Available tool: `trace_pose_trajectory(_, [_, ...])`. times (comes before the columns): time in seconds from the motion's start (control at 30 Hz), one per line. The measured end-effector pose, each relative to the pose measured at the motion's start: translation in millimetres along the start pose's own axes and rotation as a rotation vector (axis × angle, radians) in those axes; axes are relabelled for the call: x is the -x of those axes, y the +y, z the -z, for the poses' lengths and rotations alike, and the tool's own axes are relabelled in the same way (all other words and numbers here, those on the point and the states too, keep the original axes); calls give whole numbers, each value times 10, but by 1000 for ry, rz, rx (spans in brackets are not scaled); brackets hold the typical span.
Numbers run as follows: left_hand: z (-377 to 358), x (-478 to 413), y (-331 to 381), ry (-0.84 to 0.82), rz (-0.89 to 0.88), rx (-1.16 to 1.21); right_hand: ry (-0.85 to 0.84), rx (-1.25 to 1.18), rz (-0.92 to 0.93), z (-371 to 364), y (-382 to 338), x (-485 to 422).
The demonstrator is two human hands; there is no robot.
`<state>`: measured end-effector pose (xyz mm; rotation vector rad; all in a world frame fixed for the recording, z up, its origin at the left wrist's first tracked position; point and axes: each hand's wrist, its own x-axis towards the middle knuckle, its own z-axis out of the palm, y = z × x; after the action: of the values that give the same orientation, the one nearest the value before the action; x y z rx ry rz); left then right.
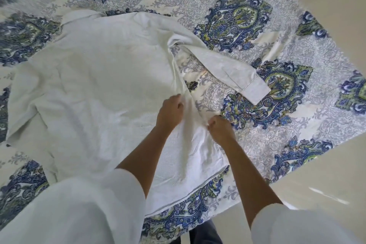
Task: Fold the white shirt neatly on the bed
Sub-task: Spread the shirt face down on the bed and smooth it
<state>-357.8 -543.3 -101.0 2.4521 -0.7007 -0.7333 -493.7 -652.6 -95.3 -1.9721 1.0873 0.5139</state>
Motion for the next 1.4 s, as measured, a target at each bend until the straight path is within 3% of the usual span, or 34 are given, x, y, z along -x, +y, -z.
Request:
trace_pose_trajectory(0.17, [-12,-281,230,-138,37,81,-109,-76,-146,83,302,51])
trace_pose_trajectory(0.23, [-101,-280,251,-136,66,163,-89,-228,-98,51,330,190])
trace_pose_trajectory(0.33, [-225,-123,236,-108,124,300,-193,-200,-37,10,344,272])
trace_pose_trajectory(0.43, [-296,107,208,-153,136,337,-128,-187,-126,75,510,296])
trace_pose_trajectory(0.53, [-393,373,222,-273,51,305,-170,-82,-165,84,710,376])
trace_pose_trajectory(0.67, [-538,615,254,-283,-16,221,-109,-353,-135,27,794,503])
trace_pose_trajectory(0.77, [-533,689,274,-263,15,232,1,-174,-178,-39,880,542])
trace_pose_trajectory(0.83, [-448,706,258,-135,57,253,24,41,-211,-58,819,603])
trace_pose_trajectory(0.9, [-340,689,188,25,83,243,157,236,-114,-79,659,633])
trace_pose_trajectory(0.97, [-193,637,97,132,89,203,318,287,99,-125,411,629])
trace_pose_trajectory(1.03, [-70,567,-16,174,48,109,304,289,330,-266,141,567])
trace_pose_trajectory(1.17, [65,456,-471,-33,-7,-311,151,349,658,-642,-154,284])
trace_pose_trajectory(1.23, [111,485,-769,-132,36,-476,160,372,571,-660,-72,62])
trace_pose_trajectory(1.33, [103,504,-1022,-60,37,-502,336,266,322,-630,-41,-165])
trace_pose_trajectory(1.4, [34,473,-984,21,-5,-489,389,340,464,-718,-293,-119])
